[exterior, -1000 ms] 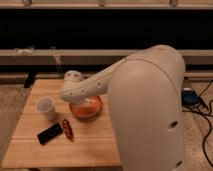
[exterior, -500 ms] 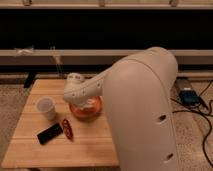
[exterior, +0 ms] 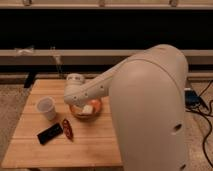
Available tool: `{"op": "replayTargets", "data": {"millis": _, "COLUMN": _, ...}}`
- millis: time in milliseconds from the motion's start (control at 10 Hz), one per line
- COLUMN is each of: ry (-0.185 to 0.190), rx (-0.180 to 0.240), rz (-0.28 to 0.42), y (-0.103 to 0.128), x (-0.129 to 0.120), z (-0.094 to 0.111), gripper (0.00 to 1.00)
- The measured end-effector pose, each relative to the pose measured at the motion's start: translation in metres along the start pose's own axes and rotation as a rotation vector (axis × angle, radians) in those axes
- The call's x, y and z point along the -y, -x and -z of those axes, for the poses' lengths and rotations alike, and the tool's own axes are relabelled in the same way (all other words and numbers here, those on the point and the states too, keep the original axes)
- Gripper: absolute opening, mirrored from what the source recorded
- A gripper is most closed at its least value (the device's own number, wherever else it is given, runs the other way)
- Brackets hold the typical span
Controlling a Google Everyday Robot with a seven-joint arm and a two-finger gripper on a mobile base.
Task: Place the white sponge in the ceramic bowl
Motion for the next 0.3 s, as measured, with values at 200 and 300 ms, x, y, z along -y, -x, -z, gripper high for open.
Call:
{"op": "replayTargets", "data": {"millis": 200, "ry": 0.0, "rx": 0.02, "rz": 0.017, "y": -0.0024, "x": 0.0015, "z": 0.0103, "gripper": 0.8}}
{"op": "replayTargets", "data": {"millis": 300, "ry": 0.0, "rx": 0.022, "rz": 0.02, "y": -0.0011, "x": 0.0008, "z": 0.0106, "gripper": 0.8}}
